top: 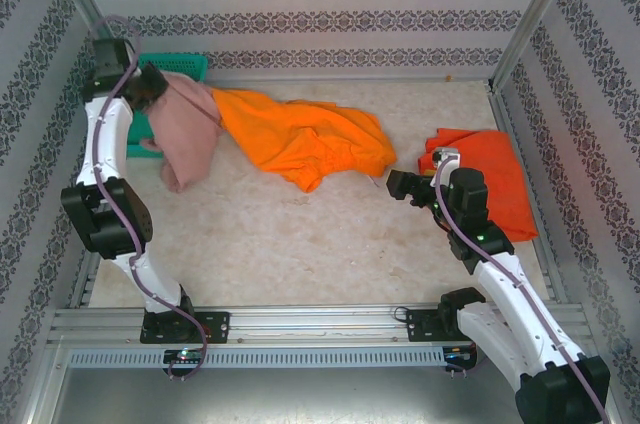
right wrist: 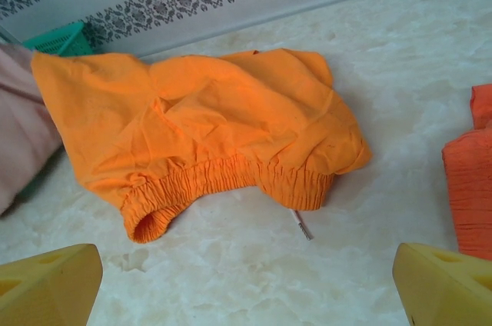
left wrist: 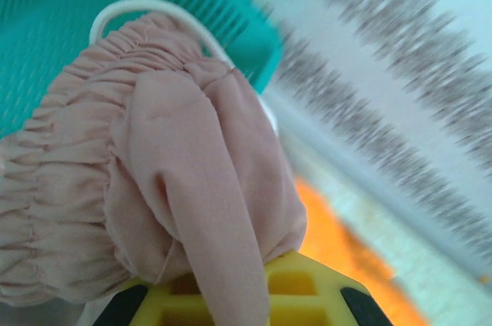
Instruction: Fold and stack the shorts
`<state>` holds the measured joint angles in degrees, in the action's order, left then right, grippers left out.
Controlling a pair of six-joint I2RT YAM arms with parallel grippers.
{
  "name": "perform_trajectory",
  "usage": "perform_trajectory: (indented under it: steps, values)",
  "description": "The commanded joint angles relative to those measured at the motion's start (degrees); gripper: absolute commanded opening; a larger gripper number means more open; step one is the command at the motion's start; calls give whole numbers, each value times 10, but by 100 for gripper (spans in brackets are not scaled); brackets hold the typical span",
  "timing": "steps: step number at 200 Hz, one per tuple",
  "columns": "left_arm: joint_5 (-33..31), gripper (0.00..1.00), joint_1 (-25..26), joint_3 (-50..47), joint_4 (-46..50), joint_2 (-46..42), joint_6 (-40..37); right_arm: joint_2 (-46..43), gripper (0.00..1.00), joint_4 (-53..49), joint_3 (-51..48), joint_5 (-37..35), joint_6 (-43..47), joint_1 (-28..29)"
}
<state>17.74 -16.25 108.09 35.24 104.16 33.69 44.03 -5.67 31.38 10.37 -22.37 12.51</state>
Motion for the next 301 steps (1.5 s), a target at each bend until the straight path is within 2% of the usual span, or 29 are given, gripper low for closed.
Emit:
perform_trajectory:
  steps: [1, 31, 55, 69, 104, 130, 146, 150, 157, 170, 180, 202, 221, 234, 249, 260, 274, 288, 301]
  values:
    - [-22, 0, -7, 91, -107, -34, 74, 16, 97, 20, 13, -4, -4, 1]
    - [-79, 0, -7, 249, -140, 39, 119, 57, 96, 35, 38, 10, -8, 1]
    - [-121, 0, -6, 418, -113, 124, 107, 88, 96, 46, 59, 15, -7, 4]
    - [-147, 0, -7, 483, -115, 159, 88, 103, 96, 55, 66, 16, -9, 5]
    - [-214, 0, -7, 491, -126, 167, 18, 131, 95, 76, 74, 19, -15, 8]
    - [-217, 0, -4, 452, -92, 166, -22, 145, 95, 82, 73, 19, -16, 12]
    - [-227, 9, -2, 401, -83, 166, -43, 149, 95, 84, 70, 23, -20, 17]
    - [-233, 18, -2, 389, -82, 167, -47, 149, 95, 84, 70, 24, -20, 18]
    - [-239, 45, -3, 373, -77, 171, -49, 149, 95, 81, 69, 25, -17, 21]
    - [-229, 81, -3, 374, -54, 181, -59, 146, 95, 72, 69, 23, -12, 27]
    - [-217, 98, 2, 382, -39, 183, -68, 143, 96, 63, 69, 20, -6, 32]
    - [-228, 100, 38, 386, -32, 154, -128, 138, 95, 50, 69, 2, 11, 47]
    - [-216, 100, 79, 374, -11, 116, -153, 158, 95, 34, 86, -29, 44, 85]
    - [-192, 100, 101, 344, 7, 85, -142, 189, 95, 17, 112, -55, 71, 123]
    - [-145, 100, 120, 265, 7, 38, -108, 236, 95, -4, 150, -97, 114, 177]
    - [-103, 100, 130, 166, -27, -11, -75, 276, 94, -19, 184, -128, 152, 217]
    - [-56, 100, 140, -20, -124, -89, -29, 333, 94, -40, 231, -170, 201, 261]
    - [-30, 100, 151, -181, -233, -165, 14, 393, 94, -60, 278, -206, 242, 297]
    - [-21, 100, 164, -287, -278, -217, 34, 450, 93, -76, 320, -226, 264, 319]
